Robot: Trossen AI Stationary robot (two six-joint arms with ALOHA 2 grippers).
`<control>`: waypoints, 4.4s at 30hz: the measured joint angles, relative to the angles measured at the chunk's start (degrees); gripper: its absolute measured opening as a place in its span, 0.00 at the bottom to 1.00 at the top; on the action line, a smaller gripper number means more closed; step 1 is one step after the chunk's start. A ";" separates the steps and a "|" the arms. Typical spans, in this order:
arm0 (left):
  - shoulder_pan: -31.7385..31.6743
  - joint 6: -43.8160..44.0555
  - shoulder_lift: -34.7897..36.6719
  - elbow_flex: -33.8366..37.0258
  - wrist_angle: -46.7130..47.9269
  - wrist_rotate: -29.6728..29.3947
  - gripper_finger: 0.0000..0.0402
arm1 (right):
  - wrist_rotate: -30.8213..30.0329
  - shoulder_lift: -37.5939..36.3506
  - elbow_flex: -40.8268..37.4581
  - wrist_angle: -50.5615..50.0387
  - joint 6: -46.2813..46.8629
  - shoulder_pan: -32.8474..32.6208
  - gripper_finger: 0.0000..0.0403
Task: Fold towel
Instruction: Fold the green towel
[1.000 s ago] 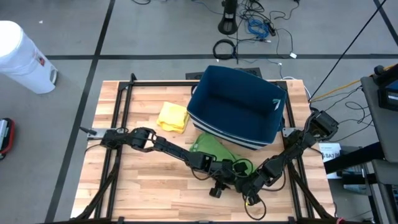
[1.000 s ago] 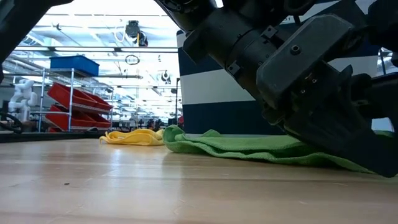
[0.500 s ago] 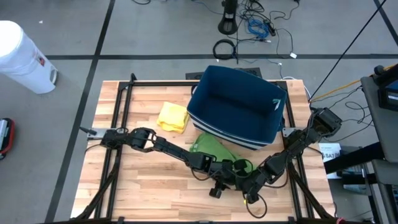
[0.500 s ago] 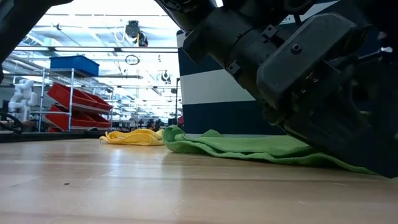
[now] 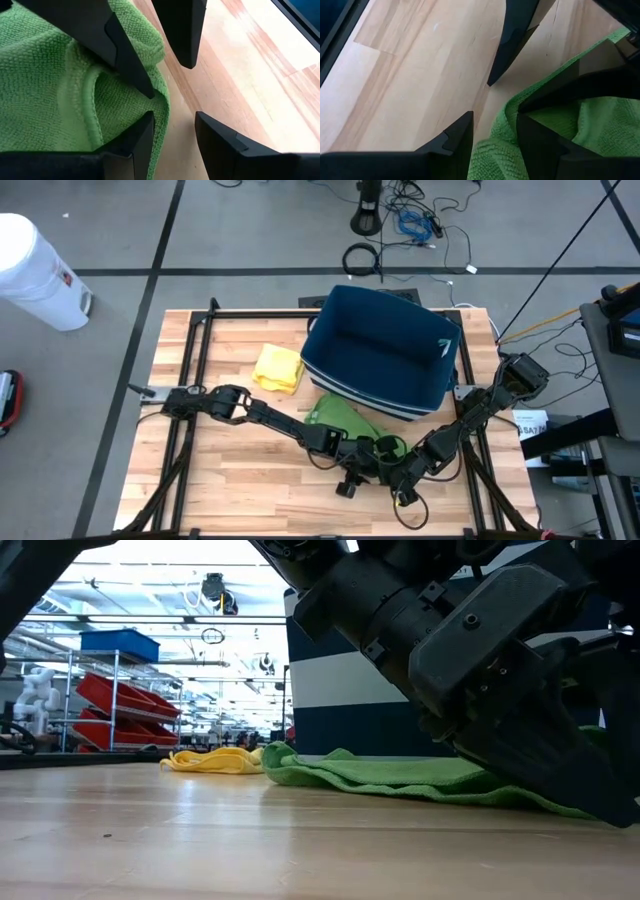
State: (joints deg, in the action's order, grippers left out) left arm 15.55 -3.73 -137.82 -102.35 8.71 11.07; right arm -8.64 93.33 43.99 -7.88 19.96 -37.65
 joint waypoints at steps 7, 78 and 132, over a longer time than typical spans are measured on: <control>0.00 0.06 0.00 0.02 -0.03 0.00 0.38 | -0.02 0.05 0.00 0.05 0.36 0.05 0.34; -0.04 -0.03 0.01 -0.09 2.01 -0.12 0.38 | 10.35 -5.13 0.26 -12.38 6.85 -5.76 0.34; 1.88 0.37 0.39 -0.13 17.42 -0.08 0.38 | -5.16 -7.77 1.95 -27.60 17.89 -18.38 0.34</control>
State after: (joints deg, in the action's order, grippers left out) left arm 17.43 -3.36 -137.43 -102.48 26.13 10.99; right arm -13.80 85.57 45.94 -35.48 37.85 -56.03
